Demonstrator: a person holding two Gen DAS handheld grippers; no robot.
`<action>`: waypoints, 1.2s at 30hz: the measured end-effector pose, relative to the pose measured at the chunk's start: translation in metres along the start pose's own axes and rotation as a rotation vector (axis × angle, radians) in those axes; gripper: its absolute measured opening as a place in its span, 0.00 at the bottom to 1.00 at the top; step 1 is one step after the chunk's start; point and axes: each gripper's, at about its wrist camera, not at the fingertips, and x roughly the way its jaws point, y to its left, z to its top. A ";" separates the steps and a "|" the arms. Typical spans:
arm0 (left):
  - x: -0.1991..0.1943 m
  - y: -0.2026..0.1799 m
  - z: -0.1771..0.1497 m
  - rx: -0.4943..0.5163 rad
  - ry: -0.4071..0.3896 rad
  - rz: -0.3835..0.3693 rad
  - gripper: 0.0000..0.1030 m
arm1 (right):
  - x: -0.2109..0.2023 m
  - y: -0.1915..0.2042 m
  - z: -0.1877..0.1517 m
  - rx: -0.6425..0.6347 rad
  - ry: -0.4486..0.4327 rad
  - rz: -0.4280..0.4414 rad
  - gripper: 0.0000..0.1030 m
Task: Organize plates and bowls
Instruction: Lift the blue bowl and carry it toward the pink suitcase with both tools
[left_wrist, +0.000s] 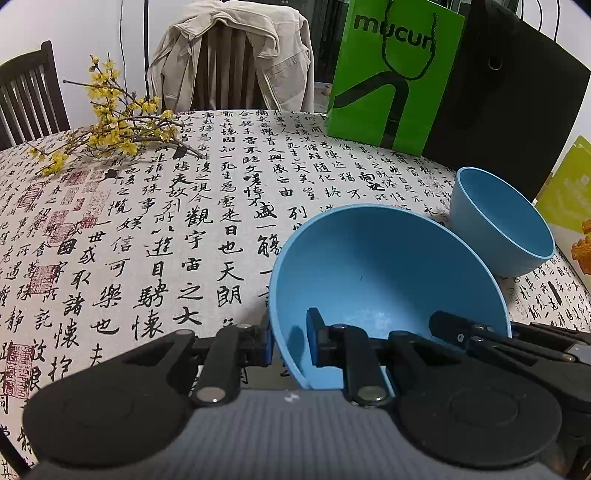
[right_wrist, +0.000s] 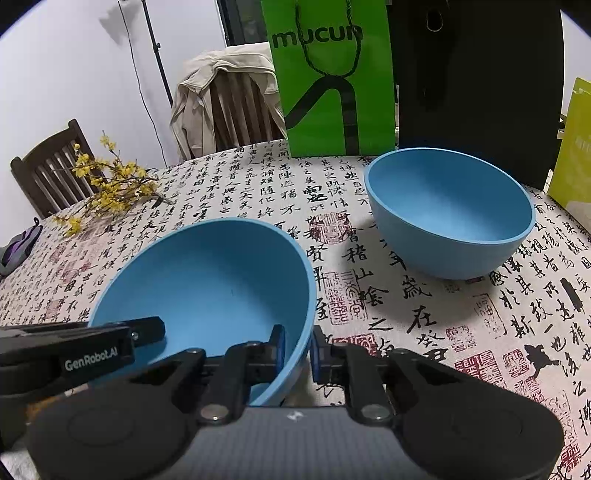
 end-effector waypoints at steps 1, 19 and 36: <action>-0.001 0.000 0.000 0.001 -0.004 0.002 0.17 | 0.000 0.000 0.000 0.000 -0.001 0.001 0.13; -0.014 -0.007 0.000 0.025 -0.066 0.019 0.17 | -0.009 -0.001 0.001 0.012 -0.036 0.012 0.13; -0.037 -0.011 0.003 0.009 -0.112 0.043 0.17 | -0.019 -0.001 0.002 0.025 -0.055 0.055 0.13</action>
